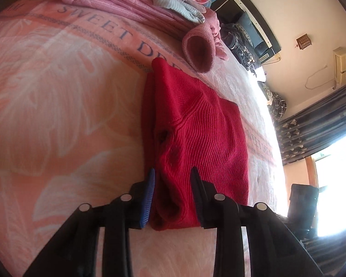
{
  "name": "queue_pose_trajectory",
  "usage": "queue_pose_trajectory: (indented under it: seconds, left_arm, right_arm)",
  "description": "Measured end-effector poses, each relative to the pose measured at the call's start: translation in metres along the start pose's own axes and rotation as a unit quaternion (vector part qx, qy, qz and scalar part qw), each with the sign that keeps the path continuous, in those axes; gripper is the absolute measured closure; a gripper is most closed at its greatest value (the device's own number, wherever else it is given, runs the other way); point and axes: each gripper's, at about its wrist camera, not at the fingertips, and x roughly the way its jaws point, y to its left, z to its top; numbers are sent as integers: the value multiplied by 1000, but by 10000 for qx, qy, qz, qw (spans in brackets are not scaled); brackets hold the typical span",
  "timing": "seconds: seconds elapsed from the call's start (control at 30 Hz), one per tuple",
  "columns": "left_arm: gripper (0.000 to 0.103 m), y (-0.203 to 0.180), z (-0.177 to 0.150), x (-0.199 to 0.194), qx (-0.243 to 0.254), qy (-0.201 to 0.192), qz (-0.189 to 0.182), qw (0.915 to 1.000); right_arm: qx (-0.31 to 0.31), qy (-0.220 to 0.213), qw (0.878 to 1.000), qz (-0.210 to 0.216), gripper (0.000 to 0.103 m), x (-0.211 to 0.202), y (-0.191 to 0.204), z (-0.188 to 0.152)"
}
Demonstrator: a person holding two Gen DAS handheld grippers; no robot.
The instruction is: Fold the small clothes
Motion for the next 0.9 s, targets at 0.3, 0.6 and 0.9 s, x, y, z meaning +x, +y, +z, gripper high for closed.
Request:
queue_pose_trajectory:
  seconds: [0.3, 0.6, 0.9]
  left_arm:
    - [92, -9, -18, 21, 66, 234, 42, 9997]
    - [96, 4, -33, 15, -272, 366, -330, 9984]
    - [94, 14, -34, 19, -234, 393, -431, 9980]
  right_arm:
    - [285, 231, 9993, -5, 85, 21, -2, 10]
    - [124, 20, 9999, 35, 90, -7, -6, 10]
    - [153, 205, 9997, 17, 85, 13, -22, 0]
